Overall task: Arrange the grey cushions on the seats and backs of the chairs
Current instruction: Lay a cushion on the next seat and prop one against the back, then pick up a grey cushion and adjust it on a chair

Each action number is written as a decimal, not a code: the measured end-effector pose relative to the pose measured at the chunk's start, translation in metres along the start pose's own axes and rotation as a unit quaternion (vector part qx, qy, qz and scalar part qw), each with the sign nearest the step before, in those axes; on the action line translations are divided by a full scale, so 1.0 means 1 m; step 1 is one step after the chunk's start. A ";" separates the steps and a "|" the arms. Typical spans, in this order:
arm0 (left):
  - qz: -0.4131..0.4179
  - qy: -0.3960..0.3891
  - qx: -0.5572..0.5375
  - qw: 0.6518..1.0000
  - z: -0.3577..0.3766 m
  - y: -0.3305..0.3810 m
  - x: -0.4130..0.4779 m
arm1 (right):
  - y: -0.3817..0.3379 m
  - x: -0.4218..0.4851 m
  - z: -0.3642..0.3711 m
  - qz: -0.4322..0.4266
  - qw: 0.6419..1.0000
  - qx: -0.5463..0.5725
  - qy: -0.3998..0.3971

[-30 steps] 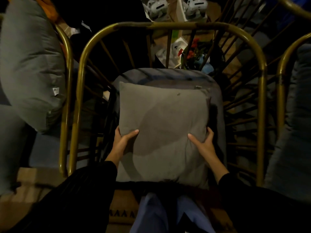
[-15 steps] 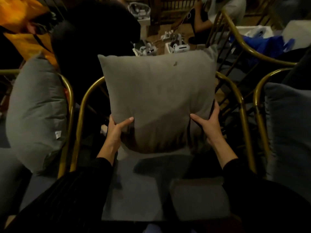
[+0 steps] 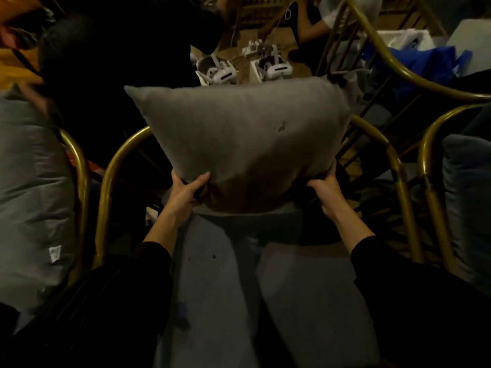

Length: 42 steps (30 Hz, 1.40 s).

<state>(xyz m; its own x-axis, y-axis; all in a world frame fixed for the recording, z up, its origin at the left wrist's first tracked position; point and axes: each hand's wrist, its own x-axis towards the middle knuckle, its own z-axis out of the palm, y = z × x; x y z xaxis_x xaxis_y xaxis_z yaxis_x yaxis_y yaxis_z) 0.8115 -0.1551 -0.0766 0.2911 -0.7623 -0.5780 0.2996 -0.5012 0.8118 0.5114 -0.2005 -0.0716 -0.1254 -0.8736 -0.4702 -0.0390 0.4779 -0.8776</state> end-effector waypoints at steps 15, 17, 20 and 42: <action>-0.010 0.205 0.105 0.973 0.097 -0.041 -0.084 | 0.012 -0.064 -0.021 0.045 0.992 -0.120 -0.002; -0.006 0.124 0.157 0.980 0.131 -0.054 -0.121 | 0.013 -0.084 -0.036 0.063 0.986 -0.156 -0.003; 0.028 -0.012 0.220 0.975 0.186 -0.070 -0.173 | 0.002 -0.122 -0.076 0.041 0.980 -0.195 -0.020; 0.173 -0.063 0.459 0.869 0.510 -0.103 -0.311 | 0.054 -0.204 -0.570 -0.013 0.923 -0.334 0.191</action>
<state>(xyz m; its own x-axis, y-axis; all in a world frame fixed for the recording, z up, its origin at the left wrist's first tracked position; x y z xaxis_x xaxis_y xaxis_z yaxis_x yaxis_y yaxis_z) 0.2270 -0.0755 0.0614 0.0993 -0.9422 -0.3200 -0.6546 -0.3041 0.6922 -0.0307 0.0557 0.0300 -0.4506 -0.8508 -0.2704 -0.6337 0.5182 -0.5744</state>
